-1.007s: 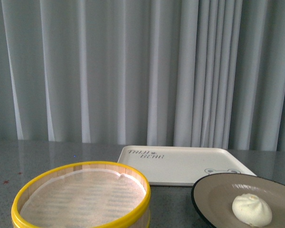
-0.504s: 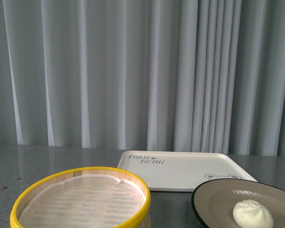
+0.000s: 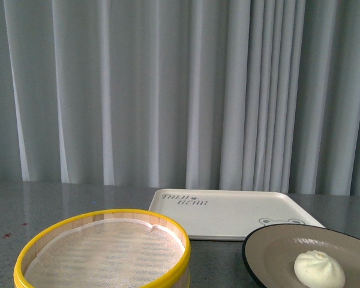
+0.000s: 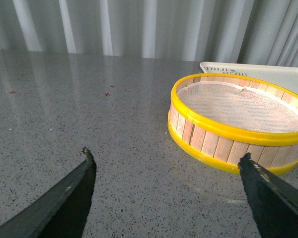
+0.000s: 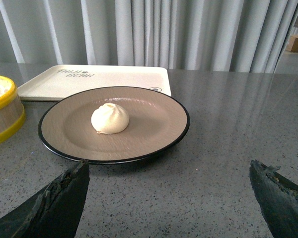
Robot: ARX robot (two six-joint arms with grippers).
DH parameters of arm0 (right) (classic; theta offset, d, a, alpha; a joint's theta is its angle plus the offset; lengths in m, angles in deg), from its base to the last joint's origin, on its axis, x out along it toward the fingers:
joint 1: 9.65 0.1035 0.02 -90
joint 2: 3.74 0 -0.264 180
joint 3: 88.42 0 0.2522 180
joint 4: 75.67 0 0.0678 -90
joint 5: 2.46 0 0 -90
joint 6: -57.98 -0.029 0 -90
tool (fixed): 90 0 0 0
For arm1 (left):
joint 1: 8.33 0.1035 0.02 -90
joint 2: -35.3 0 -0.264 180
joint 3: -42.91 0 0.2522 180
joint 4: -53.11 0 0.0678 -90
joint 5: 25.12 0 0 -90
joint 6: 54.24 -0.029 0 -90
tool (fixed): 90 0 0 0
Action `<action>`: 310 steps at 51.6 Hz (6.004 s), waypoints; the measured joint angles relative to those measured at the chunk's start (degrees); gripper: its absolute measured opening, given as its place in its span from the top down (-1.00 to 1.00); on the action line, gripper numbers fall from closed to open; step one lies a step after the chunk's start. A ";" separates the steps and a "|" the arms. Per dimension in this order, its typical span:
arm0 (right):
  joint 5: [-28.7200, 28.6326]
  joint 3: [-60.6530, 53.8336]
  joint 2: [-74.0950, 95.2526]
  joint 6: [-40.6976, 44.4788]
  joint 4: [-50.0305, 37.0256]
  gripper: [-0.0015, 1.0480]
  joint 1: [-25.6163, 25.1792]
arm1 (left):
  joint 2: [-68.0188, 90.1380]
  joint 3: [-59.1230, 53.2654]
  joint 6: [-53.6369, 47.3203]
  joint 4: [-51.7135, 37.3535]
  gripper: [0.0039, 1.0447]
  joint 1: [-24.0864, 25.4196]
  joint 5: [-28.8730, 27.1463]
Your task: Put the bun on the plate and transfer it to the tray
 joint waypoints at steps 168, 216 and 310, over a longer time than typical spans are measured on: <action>-7.52 25.11 80.39 89.57 -29.18 0.55 8.46 | 0.00 0.00 -0.13 0.00 -0.88 0.00 -0.02; -13.97 33.57 75.38 88.30 -22.95 0.94 2.49 | 0.00 0.00 -0.13 0.00 -0.88 0.00 -0.02; -25.57 95.54 126.35 88.08 -1.38 0.94 0.74 | 0.00 0.00 -0.13 0.00 -0.88 0.00 -0.02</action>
